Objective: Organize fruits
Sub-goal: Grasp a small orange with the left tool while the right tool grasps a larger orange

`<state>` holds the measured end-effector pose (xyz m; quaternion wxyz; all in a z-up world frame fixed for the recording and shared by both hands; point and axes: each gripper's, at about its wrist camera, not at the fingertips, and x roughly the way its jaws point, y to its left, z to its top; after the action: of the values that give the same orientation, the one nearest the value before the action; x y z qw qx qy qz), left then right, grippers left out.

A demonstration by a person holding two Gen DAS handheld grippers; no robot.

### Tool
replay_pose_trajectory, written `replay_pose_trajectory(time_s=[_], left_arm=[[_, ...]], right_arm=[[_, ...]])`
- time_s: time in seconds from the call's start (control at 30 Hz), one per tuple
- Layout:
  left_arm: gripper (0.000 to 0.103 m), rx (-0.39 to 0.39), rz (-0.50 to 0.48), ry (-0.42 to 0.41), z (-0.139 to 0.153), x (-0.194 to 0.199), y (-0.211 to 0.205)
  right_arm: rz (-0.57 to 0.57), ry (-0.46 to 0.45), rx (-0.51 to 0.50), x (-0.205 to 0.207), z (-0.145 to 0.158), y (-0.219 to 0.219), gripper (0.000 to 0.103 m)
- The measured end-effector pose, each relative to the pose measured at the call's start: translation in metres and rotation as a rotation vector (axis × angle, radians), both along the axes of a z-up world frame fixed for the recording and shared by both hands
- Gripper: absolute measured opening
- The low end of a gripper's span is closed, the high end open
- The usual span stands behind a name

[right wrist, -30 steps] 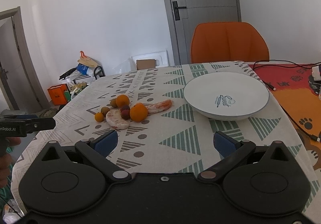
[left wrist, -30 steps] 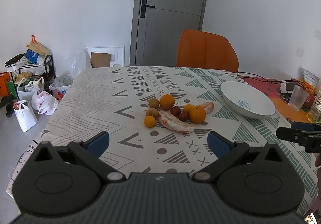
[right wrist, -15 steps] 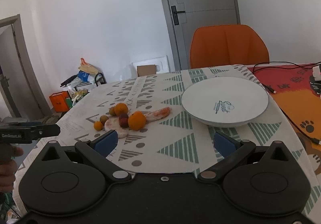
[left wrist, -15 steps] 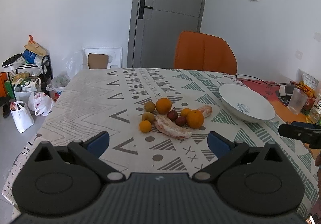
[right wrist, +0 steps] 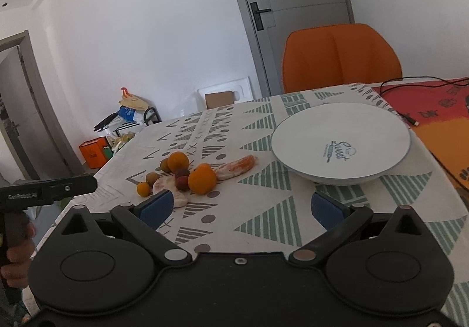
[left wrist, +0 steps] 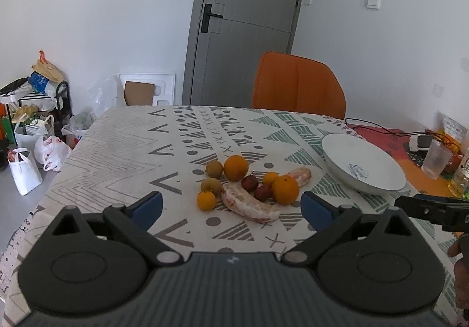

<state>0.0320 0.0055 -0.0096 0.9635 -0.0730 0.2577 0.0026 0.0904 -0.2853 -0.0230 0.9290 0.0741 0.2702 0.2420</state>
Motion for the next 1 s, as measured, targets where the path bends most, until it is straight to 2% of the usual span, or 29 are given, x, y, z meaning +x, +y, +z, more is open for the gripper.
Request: replay_pose_trajectory(time_s=[0.17, 0.3, 0.7, 0.87, 1.0], left_arm=[[0.092, 0.003, 0.013, -0.004, -0.009, 0.011, 0.004], [0.081, -0.021, 0.005, 0.024, -0.017, 0.022, 0.009], [0.06, -0.038, 0.018, 0.071, -0.038, 0.052, 0.02], [0.059, -0.045, 0.012, 0.091, -0.046, 0.063, 0.024], [0.054, -0.047, 0.008, 0.117, -0.055, 0.073, 0.024]], right_arm=[[0.009, 0.016, 0.007, 0.008, -0.005, 0.006, 0.094], [0.021, 0.03, 0.013, 0.015, -0.01, 0.012, 0.084], [0.048, 0.053, 0.01, 0.033, -0.019, 0.032, 0.081], [0.058, 0.065, 0.006, 0.043, -0.025, 0.042, 0.077], [0.06, 0.072, 0.003, 0.051, -0.029, 0.049, 0.077]])
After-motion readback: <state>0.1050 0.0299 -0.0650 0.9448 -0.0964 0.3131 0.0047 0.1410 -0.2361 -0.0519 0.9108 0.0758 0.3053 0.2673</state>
